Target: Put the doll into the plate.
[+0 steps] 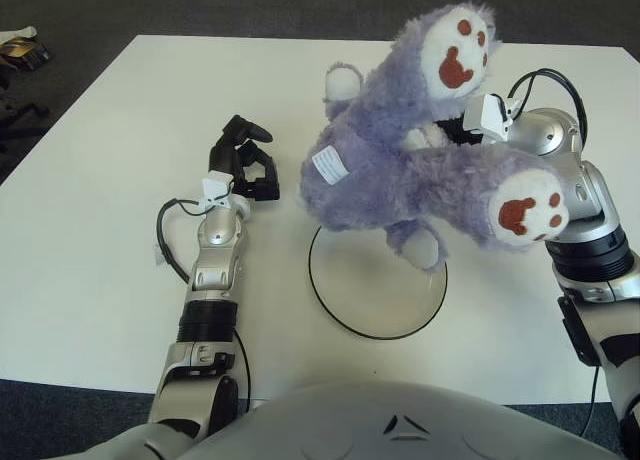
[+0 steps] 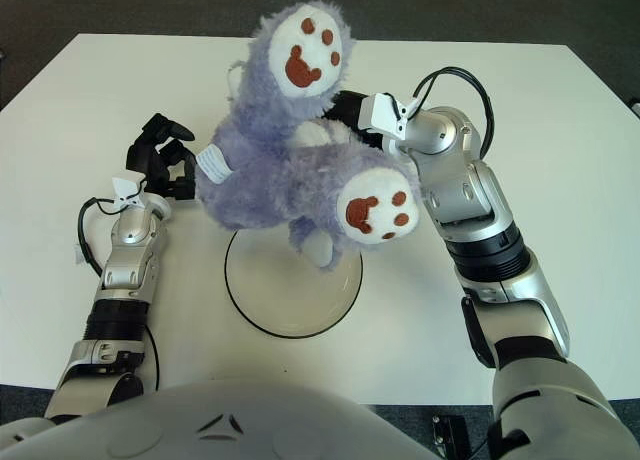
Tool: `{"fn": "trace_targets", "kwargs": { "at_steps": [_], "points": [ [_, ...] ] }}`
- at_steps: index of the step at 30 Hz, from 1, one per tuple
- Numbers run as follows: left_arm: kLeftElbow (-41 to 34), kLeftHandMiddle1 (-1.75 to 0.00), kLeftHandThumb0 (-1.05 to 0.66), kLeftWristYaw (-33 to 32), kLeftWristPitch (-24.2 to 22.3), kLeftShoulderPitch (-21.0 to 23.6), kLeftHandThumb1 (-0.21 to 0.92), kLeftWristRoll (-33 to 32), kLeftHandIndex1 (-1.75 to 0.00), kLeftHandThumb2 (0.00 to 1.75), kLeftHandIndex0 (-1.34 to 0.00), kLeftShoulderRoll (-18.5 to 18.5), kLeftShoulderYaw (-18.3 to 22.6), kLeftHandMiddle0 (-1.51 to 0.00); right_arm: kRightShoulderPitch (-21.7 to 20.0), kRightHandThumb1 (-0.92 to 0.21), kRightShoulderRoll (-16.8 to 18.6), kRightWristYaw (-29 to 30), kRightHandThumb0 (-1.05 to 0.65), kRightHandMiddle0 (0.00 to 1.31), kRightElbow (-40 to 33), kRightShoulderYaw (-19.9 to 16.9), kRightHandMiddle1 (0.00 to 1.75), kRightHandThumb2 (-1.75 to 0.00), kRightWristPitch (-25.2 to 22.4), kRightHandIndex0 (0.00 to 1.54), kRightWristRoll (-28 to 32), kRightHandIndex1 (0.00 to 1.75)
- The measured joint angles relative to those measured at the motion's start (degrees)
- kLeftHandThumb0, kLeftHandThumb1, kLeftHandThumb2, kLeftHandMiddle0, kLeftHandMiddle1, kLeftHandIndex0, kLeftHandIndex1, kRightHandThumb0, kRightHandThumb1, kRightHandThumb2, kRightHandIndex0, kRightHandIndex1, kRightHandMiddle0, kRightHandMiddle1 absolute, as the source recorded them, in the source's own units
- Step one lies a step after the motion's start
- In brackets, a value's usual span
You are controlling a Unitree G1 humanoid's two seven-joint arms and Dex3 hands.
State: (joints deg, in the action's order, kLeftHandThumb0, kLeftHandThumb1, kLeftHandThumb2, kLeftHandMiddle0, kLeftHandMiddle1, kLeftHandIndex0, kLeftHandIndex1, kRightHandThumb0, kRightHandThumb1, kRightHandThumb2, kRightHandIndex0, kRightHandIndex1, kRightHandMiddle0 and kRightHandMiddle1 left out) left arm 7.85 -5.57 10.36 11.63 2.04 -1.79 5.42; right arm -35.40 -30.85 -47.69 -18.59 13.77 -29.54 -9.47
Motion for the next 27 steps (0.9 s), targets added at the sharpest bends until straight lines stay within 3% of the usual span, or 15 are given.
{"fn": "trace_targets", "kwargs": {
  "at_steps": [10,27],
  "points": [
    [0.3,-1.75,-0.01,-0.2,0.1,0.1,0.04,0.2,-1.7,1.62,-0.61,0.0,-0.1,-0.82,2.9,-0.11,-0.1,0.0,0.56,1.07,-1.2,-0.1,1.75,-1.57,2.5,0.78,2.7,1.75],
    [0.2,-1.75,-0.01,-0.1,0.0,0.2,0.04,-1.1,-1.71,1.62,-0.61,0.2,-0.1,-0.81,4.3,-0.12,-2.6,-1.5,0.55,1.0,1.0,1.3,1.75,-1.55,16.2,0.77,3.2,1.75]
  ]
}}
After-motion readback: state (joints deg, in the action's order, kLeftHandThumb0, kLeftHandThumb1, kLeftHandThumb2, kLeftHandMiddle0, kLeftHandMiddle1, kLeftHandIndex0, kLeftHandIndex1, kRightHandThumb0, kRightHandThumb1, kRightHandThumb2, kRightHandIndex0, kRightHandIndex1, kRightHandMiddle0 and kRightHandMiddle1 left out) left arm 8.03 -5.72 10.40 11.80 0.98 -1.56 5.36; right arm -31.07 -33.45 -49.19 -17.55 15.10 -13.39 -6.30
